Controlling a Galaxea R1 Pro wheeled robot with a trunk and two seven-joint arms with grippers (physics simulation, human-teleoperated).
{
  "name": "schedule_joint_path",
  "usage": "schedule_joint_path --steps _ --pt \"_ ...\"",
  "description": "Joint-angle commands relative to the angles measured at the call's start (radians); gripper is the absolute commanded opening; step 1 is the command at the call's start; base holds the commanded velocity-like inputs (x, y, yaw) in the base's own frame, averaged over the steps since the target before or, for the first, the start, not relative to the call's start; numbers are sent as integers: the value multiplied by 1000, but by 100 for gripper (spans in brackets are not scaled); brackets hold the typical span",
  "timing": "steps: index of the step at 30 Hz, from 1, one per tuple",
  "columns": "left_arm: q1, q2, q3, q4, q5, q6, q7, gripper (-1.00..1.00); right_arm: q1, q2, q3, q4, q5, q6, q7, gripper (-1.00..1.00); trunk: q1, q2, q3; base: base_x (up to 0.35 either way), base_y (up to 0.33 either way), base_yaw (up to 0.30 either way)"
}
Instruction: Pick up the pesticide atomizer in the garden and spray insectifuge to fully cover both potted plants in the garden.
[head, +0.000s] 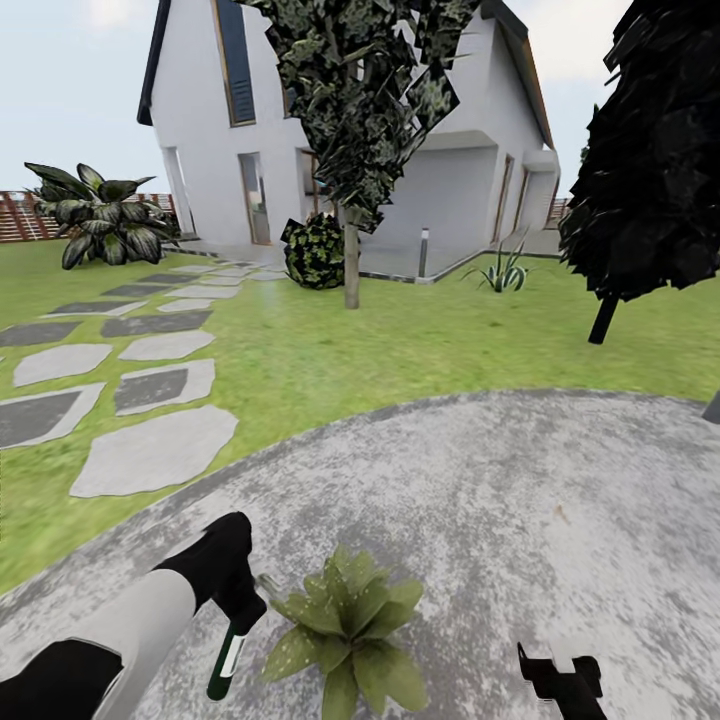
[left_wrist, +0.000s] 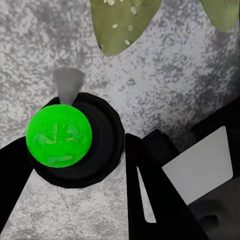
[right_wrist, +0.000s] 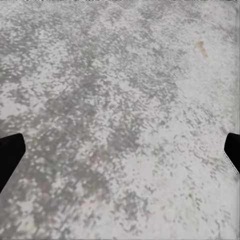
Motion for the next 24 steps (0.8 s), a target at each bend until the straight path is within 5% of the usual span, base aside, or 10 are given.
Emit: schedule_joint_path --steps 1,7,18,24 --pt "-1 0 -6 -2 -8 6 -10 -100 -1 0 -6 2 11 -5 -3 100 0 0 -1 80 -253 121" --pt "-1 -1 -48 -2 -7 9 -12 -100 -1 0 -6 2 11 -5 -5 100 0 0 -1 20 -269 237" --pt "-6 -2 -58 -3 -5 6 -34 -100 -1 0 -5 3 11 -5 -6 100 0 0 -1 34 -212 270" --pt "-7 7 -161 -5 -9 2 -137 -100 -1 0 -5 3 11 -5 -6 100 0 0 -1 2 -3 69"
